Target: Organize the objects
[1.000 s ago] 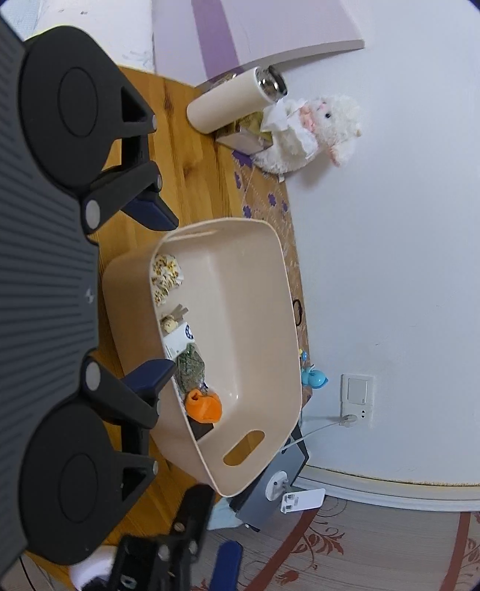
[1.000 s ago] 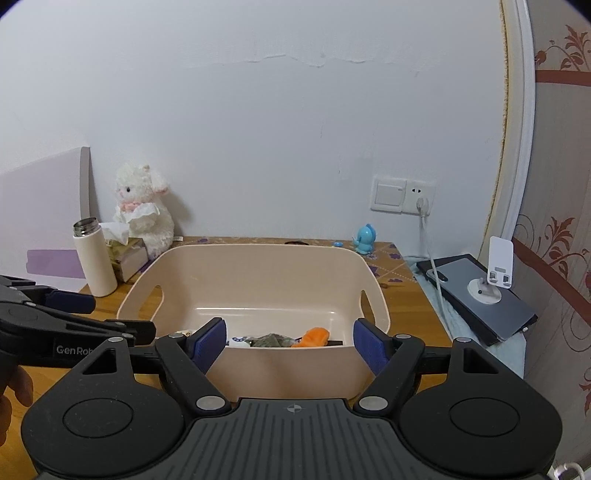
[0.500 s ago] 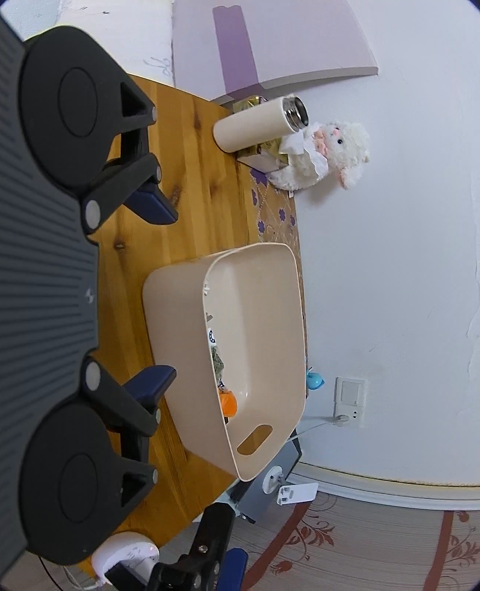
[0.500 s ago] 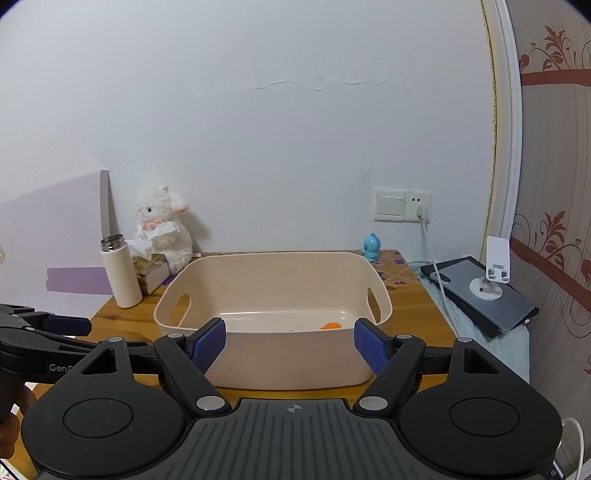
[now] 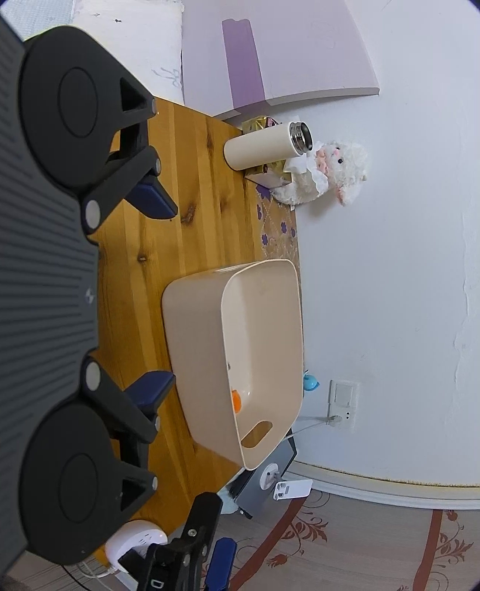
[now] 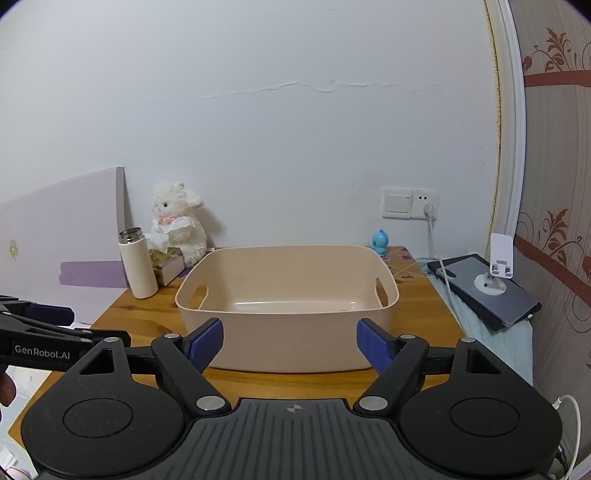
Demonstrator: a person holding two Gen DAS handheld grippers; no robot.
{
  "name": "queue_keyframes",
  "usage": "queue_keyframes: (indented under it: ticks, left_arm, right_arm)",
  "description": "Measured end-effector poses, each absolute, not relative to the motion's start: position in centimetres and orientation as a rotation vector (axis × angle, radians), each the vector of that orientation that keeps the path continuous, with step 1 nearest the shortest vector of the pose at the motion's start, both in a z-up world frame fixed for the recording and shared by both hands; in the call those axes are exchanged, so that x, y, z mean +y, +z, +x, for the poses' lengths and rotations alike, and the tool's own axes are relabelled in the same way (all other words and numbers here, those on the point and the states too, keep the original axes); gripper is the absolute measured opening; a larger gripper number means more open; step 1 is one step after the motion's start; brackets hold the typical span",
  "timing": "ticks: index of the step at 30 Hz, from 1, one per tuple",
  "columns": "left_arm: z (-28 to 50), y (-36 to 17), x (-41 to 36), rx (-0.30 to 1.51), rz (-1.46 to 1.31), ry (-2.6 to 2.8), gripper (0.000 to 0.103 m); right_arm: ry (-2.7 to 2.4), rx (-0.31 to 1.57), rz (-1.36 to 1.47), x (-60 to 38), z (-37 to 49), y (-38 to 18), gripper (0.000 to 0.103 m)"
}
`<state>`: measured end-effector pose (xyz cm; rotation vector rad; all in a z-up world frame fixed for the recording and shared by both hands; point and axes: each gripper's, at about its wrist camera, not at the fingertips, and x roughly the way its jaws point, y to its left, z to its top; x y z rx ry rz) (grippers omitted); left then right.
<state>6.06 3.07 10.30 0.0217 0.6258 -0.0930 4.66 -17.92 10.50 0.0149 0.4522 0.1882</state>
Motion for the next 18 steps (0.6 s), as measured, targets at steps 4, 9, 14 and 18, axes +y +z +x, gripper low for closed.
queue_keyframes:
  ticks: [4, 9, 14, 18]
  left_arm:
    - [5.3, 10.3, 3.1, 0.629, 0.006, -0.097, 0.09]
    - [4.4, 10.6, 3.1, 0.619, 0.004, -0.108, 0.09]
    - [3.8, 10.8, 2.7, 0.608, 0.026, -0.112, 0.09]
    - [3.5, 11.0, 2.7, 0.596, 0.036, -0.107, 0.091]
  right_arm:
    - [0.194, 0.45, 0.018, -17.9, 4.0, 10.7, 0.081]
    - [0.198, 0.453, 0.01, -17.8, 3.5, 10.8, 0.081]
    - [0.196, 0.462, 0.006, -17.8, 3.4, 10.8, 0.081]
    - [0.198, 0.468, 0.004, -17.6, 3.5, 10.8, 0.081]
